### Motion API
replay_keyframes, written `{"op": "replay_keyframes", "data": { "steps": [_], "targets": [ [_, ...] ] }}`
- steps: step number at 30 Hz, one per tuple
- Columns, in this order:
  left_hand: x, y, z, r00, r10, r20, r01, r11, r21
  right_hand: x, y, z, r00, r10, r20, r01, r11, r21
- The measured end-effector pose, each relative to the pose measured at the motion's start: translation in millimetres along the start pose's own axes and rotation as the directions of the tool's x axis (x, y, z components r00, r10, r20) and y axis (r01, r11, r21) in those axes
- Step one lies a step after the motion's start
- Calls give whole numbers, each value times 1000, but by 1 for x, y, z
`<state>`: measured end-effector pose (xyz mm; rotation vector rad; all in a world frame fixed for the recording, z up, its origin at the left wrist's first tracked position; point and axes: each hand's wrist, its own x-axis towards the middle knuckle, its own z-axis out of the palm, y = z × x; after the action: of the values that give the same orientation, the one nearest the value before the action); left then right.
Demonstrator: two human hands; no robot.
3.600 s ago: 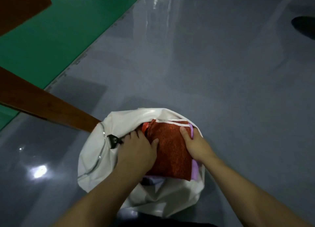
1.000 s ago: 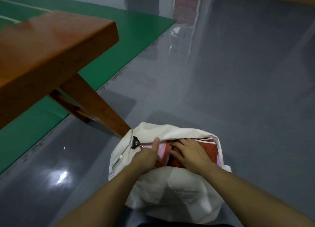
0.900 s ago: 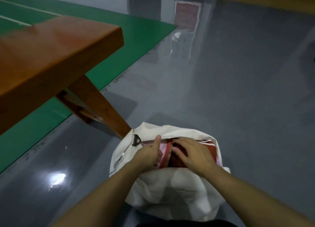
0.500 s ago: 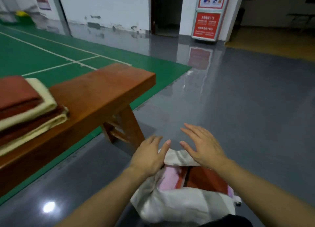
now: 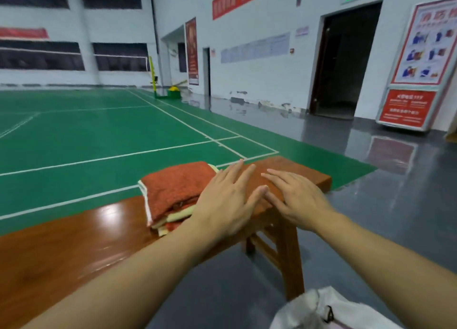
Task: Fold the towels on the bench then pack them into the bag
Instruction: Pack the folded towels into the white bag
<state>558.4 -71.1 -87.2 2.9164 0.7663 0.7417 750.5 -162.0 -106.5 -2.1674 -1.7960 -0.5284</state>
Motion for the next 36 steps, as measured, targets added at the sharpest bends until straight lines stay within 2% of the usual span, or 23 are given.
{"op": "replay_keyframes", "data": {
  "steps": [3,5,6,8,9,10,11,12,13,17,20,23,25,27,30,33,36],
  "targets": [
    [-5,-50,-21,978,-195,-74,194,981,-25,31,-40,4,989,85,124,-95,993,77],
    [-11,-81,-23,908,-396,-133,386,917,-99,49,-65,9,959,173,224,-214,961,175],
    [-15,-91,-26,844,-515,-148,494,855,-158,60,-76,14,940,216,264,-280,931,234],
    [-17,-119,-18,635,-769,-70,714,619,-326,82,-95,21,885,300,357,-425,833,354],
    [-17,-134,-14,505,-862,41,787,441,-432,92,-104,23,849,339,406,-497,774,392],
    [-17,-147,-9,411,-900,143,803,284,-524,101,-110,24,808,375,454,-564,716,412],
    [-17,-162,-2,348,-913,212,795,167,-583,109,-115,25,770,401,496,-617,666,419],
    [-17,-174,3,324,-912,250,784,111,-611,116,-117,24,737,412,536,-657,623,424],
    [-16,-184,8,315,-908,277,780,81,-620,120,-118,24,711,407,573,-685,586,433],
    [-9,-161,-14,388,-811,438,760,12,-650,125,-111,18,619,279,735,-748,496,442],
    [-4,-154,-10,427,-758,493,794,54,-606,116,-99,19,527,157,835,-781,477,403],
    [-3,-144,-8,454,-730,511,818,114,-564,105,-77,15,487,103,867,-808,432,402],
    [1,-130,-5,485,-714,504,819,171,-547,97,-62,7,487,109,867,-814,416,405],
    [6,-113,1,521,-696,494,793,181,-581,88,-46,1,485,111,868,-826,383,412],
    [18,-86,8,571,-676,466,750,198,-631,72,-26,-5,490,83,868,-847,280,452],
    [29,-63,21,607,-656,448,738,258,-623,54,-10,-5,551,100,828,-827,199,526],
    [41,-33,35,662,-640,391,705,352,-616,30,7,-6,623,104,775,-781,34,623]
  ]
}}
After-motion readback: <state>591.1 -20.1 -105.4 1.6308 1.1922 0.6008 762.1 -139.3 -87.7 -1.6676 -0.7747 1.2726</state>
